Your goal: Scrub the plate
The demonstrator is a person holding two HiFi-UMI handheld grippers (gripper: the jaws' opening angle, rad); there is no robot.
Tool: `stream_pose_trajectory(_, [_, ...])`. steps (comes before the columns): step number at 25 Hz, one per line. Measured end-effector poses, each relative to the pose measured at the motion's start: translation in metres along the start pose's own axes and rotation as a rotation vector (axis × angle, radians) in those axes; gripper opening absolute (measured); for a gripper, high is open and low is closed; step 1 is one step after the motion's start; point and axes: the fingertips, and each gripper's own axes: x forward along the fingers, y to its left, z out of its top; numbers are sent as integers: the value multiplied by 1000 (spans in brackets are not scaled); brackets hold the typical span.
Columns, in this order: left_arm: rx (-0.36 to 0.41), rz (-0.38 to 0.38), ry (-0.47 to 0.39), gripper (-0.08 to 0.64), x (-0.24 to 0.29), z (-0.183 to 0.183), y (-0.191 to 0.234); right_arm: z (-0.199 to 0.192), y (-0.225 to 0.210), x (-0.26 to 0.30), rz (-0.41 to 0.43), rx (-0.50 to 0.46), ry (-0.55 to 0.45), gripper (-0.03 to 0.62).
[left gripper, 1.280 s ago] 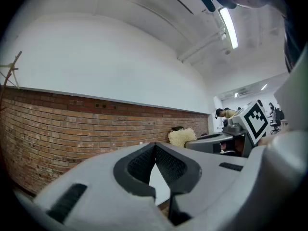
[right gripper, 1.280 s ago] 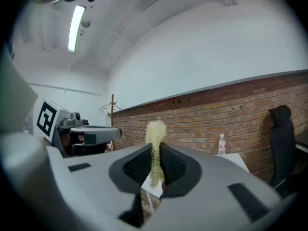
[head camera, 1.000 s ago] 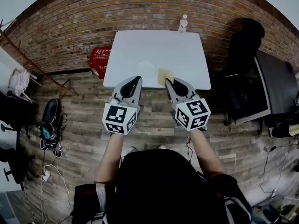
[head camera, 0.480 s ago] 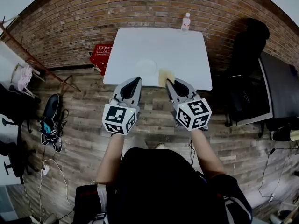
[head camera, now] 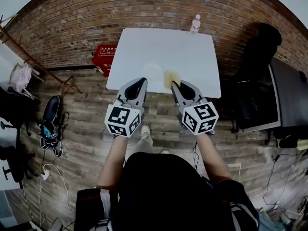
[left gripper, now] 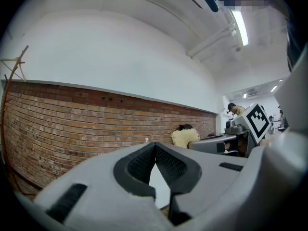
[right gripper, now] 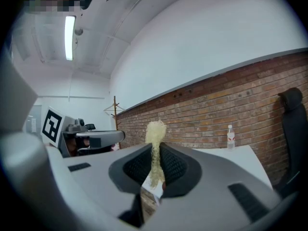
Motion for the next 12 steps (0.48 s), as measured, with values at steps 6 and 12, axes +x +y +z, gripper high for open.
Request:
stream_pose_trajectory(6, [-3, -19, 10, 18, 29, -1, 34, 4, -15, 39, -15, 6, 3, 41])
stream_pose_trajectory(12, [-4, -47, 12, 18, 59, 1, 70, 11, -26, 83, -27, 7, 10, 41])
